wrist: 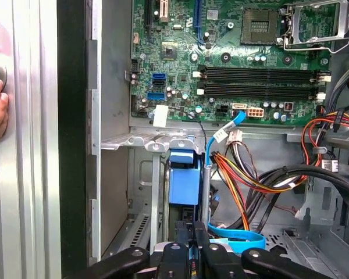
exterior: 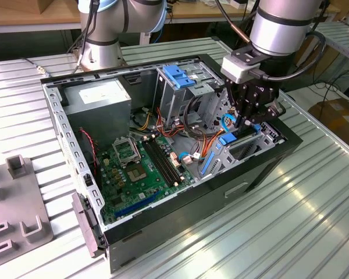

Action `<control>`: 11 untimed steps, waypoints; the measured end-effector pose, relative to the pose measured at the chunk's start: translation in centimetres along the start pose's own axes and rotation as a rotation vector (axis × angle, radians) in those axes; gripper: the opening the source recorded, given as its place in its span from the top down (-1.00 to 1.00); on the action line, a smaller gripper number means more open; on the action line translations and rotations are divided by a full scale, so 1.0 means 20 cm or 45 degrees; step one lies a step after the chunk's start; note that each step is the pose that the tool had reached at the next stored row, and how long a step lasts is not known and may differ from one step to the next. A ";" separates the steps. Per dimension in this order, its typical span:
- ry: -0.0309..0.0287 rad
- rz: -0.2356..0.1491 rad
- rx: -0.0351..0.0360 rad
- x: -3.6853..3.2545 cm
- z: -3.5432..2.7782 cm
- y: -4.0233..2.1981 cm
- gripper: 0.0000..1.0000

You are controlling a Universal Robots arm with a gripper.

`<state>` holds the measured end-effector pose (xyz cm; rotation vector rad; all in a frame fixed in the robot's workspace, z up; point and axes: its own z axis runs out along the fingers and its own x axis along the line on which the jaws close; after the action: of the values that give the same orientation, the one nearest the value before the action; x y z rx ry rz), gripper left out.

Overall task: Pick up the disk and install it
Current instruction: 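Insert the second disk wire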

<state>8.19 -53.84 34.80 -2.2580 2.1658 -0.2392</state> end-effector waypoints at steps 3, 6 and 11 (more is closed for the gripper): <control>0.0009 0.010 -0.0011 0.000 0.004 -0.001 0.68; 0.0047 0.044 -0.0048 -0.001 0.007 -0.001 0.68; 0.0086 0.083 -0.0089 -0.003 0.012 -0.012 0.68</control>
<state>8.45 -53.79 34.58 -2.1890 2.2422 -0.2392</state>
